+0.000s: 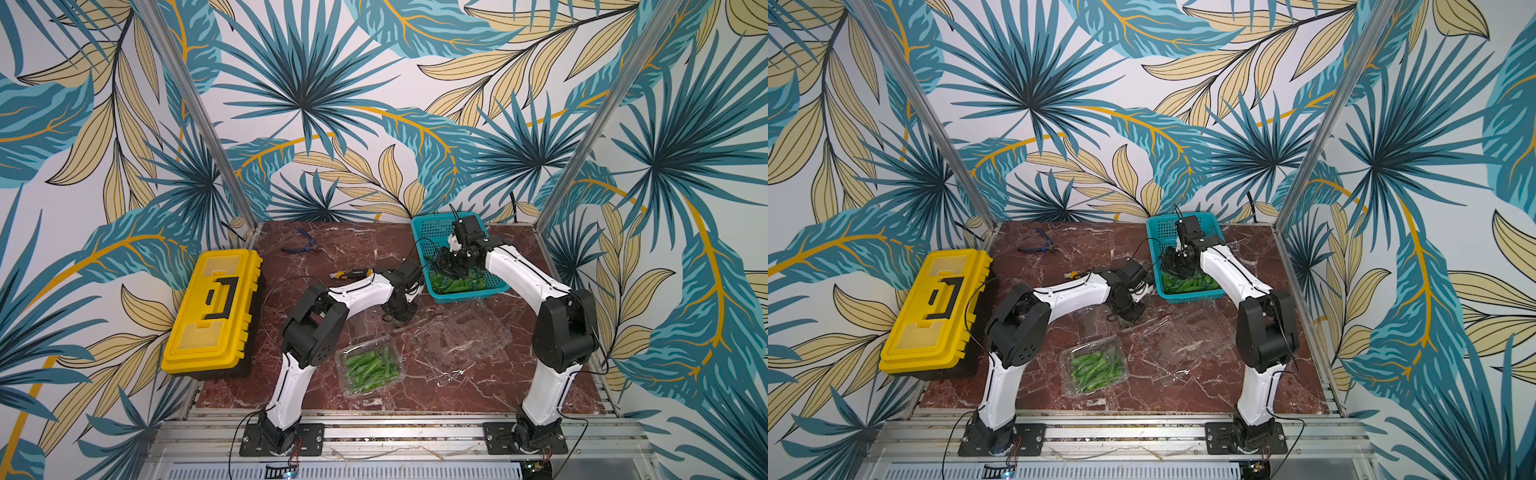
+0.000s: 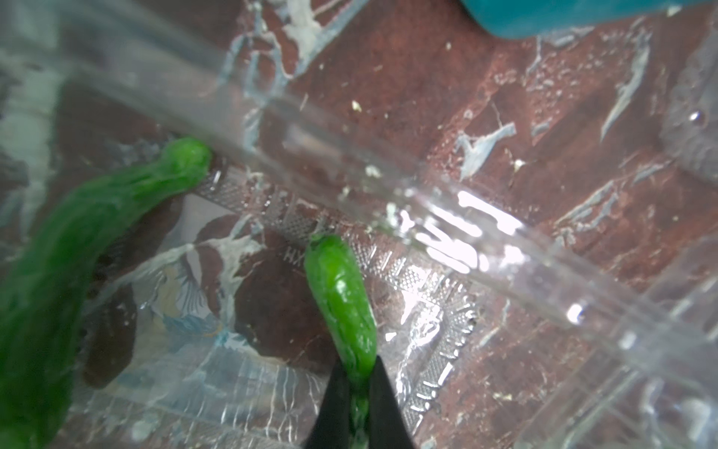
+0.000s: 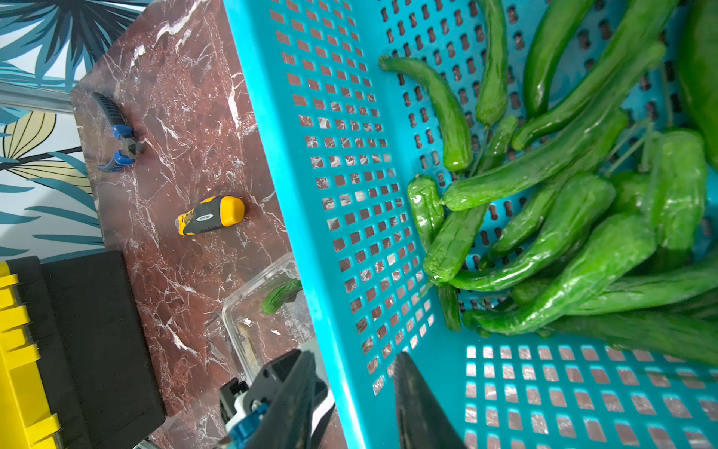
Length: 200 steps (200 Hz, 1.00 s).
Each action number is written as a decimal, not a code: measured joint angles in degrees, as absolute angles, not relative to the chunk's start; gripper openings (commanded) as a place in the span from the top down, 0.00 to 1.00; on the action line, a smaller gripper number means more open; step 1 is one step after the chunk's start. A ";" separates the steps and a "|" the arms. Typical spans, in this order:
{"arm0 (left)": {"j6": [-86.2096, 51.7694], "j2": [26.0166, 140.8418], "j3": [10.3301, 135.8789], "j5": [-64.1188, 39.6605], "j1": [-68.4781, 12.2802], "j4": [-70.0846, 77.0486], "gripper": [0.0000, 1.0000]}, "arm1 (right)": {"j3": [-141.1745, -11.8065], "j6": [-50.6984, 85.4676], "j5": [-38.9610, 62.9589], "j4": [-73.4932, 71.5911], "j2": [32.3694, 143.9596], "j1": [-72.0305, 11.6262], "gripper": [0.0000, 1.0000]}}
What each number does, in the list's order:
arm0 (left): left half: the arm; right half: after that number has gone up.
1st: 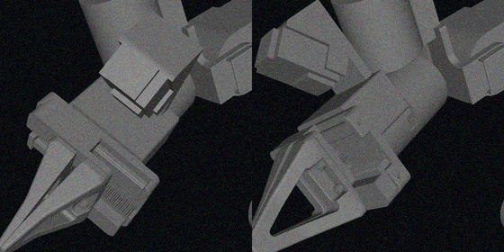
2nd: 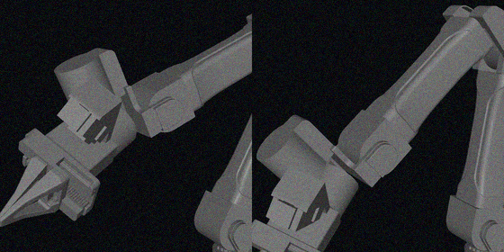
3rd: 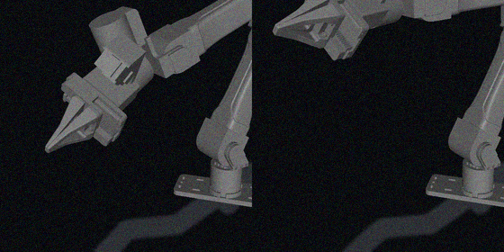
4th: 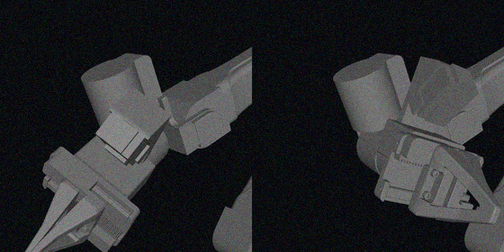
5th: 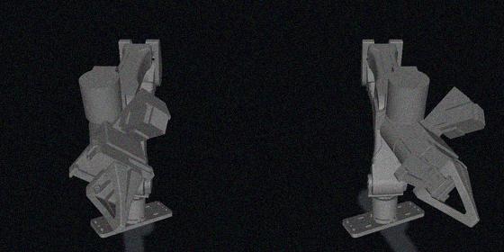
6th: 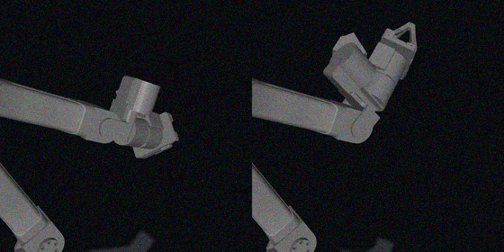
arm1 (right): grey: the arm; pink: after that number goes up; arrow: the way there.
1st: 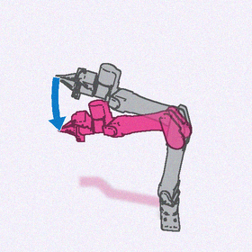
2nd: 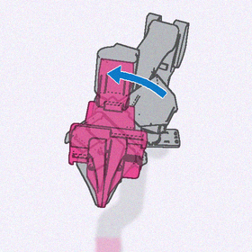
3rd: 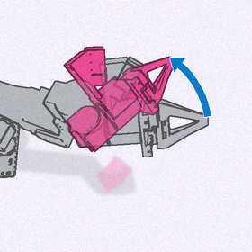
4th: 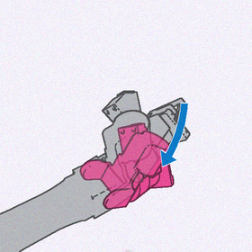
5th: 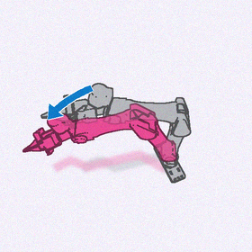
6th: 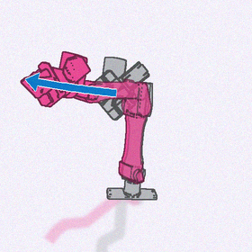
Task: Take small green peppers out of containers
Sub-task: Pick up the green pepper from the packing box, then place the green pepper in the basket.
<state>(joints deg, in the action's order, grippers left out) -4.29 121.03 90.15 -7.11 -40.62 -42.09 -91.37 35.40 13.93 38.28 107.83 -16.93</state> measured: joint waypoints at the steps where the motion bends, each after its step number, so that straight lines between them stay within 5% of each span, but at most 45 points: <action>1: -4.64 120.97 90.17 -7.07 -40.62 -42.11 1.00 | -91.37 35.42 13.93 38.28 107.83 -16.93 0.64; 48: -4.56 115.57 94.28 -7.22 -40.62 -43.33 1.00 | -89.10 37.36 10.55 36.69 107.09 -16.86 0.64; 105: -6.11 115.68 116.27 -11.38 -40.56 -42.22 1.00 | -82.63 40.99 4.01 34.26 100.75 -14.68 0.64; 115: -6.66 118.76 121.34 -11.86 -40.51 -41.74 0.72 | -82.00 41.32 3.49 34.00 99.94 -14.22 0.64; 143: -9.04 128.62 132.05 -12.99 -40.16 -40.93 0.35 | -81.43 40.97 3.44 33.82 99.22 -13.98 0.64; 165: -11.75 131.74 133.34 -13.98 -38.68 -41.28 0.25 | -81.41 39.07 4.36 33.71 99.18 -14.28 0.63; 200: -19.27 122.76 120.99 -15.88 -32.25 -33.98 0.22 | -82.00 34.02 7.66 33.15 98.80 -17.26 0.60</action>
<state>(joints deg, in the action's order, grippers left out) -19.27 122.76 120.99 -15.88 -32.25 -33.98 -82.00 34.02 7.66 33.15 98.80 -17.26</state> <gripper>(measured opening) 0.774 0.395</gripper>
